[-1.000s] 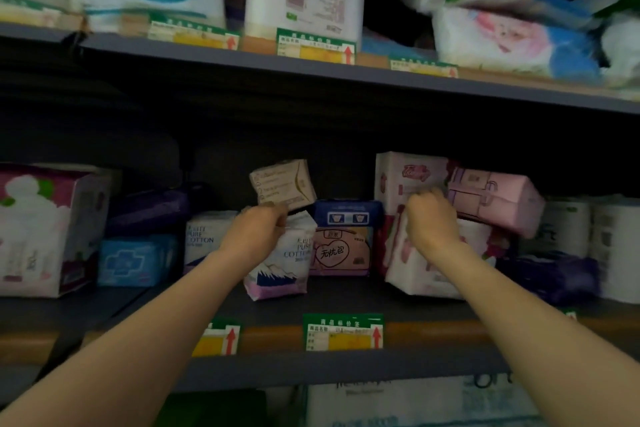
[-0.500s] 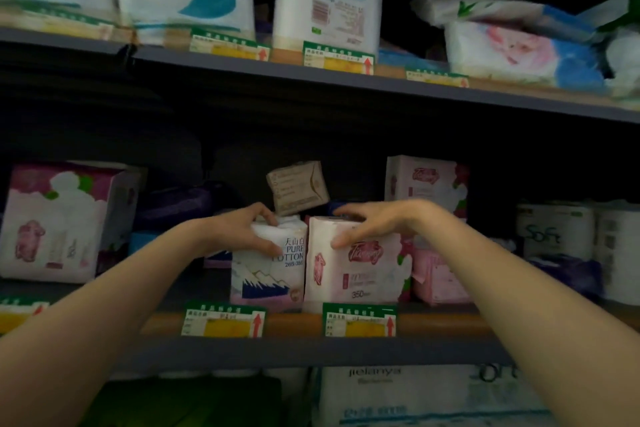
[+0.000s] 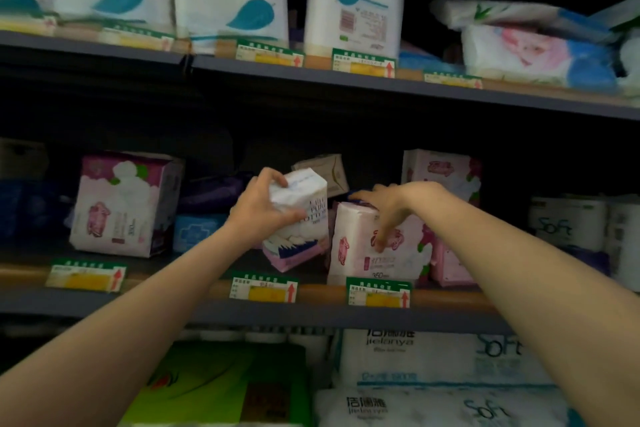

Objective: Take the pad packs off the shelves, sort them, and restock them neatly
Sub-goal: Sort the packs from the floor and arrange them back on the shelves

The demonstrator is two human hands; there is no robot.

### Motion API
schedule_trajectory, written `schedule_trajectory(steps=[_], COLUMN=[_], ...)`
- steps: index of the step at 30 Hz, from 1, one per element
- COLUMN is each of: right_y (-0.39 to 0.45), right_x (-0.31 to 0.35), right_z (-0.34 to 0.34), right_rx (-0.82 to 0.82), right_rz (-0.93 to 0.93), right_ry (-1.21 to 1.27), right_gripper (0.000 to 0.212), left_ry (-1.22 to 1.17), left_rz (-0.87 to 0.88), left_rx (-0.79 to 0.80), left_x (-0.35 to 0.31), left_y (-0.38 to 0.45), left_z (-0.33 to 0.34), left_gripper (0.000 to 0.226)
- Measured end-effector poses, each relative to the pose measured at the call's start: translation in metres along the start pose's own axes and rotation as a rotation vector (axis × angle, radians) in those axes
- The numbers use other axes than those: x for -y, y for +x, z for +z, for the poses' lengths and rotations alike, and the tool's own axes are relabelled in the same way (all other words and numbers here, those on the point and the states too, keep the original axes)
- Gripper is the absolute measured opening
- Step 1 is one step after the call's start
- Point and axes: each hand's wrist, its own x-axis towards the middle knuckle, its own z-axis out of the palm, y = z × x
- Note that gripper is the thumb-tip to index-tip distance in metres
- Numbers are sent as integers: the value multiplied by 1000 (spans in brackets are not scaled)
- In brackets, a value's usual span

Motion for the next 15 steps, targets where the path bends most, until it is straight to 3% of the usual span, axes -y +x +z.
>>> schedule_trajectory(steps=[8,15], right_y=[-18,-17], right_x=[18,18], right_z=[0,15], right_rx=[17,-252], right_rz=[55,-54], right_ry=[-145,-55], right_gripper=[116,99], left_ry=[15,40], left_rz=[24,106], left_rx=[-83,-70], left_x=[3,6], left_y=[-17,-24], left_z=[-14,-12], left_gripper=[49,49])
